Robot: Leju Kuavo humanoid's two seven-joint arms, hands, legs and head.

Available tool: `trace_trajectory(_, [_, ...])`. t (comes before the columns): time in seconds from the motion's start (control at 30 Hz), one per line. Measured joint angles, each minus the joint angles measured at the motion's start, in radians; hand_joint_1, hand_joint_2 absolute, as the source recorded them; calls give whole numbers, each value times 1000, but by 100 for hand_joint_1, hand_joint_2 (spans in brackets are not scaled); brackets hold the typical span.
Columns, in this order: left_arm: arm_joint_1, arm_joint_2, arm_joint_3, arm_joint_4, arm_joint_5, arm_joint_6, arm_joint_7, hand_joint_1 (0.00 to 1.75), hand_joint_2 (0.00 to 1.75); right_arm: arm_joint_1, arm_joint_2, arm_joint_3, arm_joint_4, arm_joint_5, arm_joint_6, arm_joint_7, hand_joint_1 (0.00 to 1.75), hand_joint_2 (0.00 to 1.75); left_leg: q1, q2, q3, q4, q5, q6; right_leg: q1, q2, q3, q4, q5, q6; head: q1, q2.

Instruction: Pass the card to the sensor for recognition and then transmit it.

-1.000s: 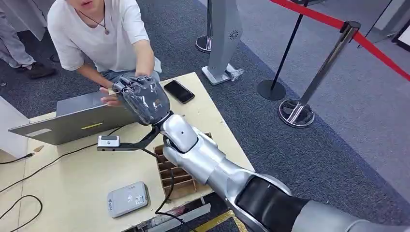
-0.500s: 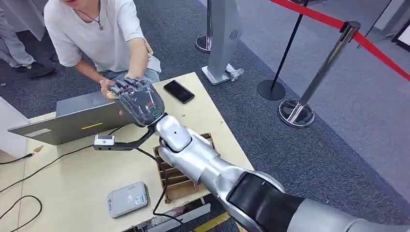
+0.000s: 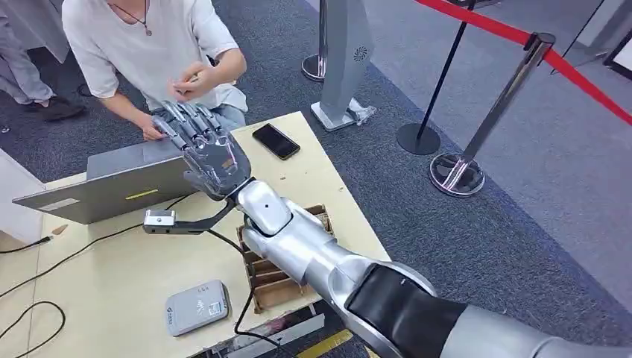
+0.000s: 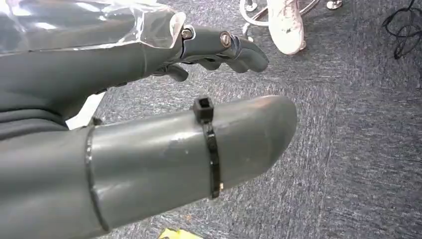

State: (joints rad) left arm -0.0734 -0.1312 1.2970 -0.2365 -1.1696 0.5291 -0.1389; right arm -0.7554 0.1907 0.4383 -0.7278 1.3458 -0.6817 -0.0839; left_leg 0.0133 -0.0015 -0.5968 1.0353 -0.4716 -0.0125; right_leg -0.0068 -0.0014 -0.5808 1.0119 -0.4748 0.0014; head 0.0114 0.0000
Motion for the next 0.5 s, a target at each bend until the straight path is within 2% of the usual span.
trace_trajectory(0.03, [0,0,0,0,1,1,0,0,0,-1,1,0,2,-2,0,0,0,0,0,0,0,0,0,0,0,0,0,0,0,0,0,0])
trace_trajectory(0.27, [0,-7,5,0,16,15,4,0,0,3,16,3,-20,-104,8,-41,0,0,0,0,0,0,0,0,0,0,0,0,0,0,0,0])
trace_trajectory(0.43, [1,-12,13,0,25,18,5,0,0,32,16,22,-118,-203,24,-70,0,0,0,0,0,0,0,0,0,0,0,0,0,0,0,0])
trace_trajectory(0.5, [1,-14,18,0,26,18,5,0,0,58,15,31,-174,-275,62,-95,0,0,0,0,0,0,0,0,0,0,0,0,0,0,0,0])
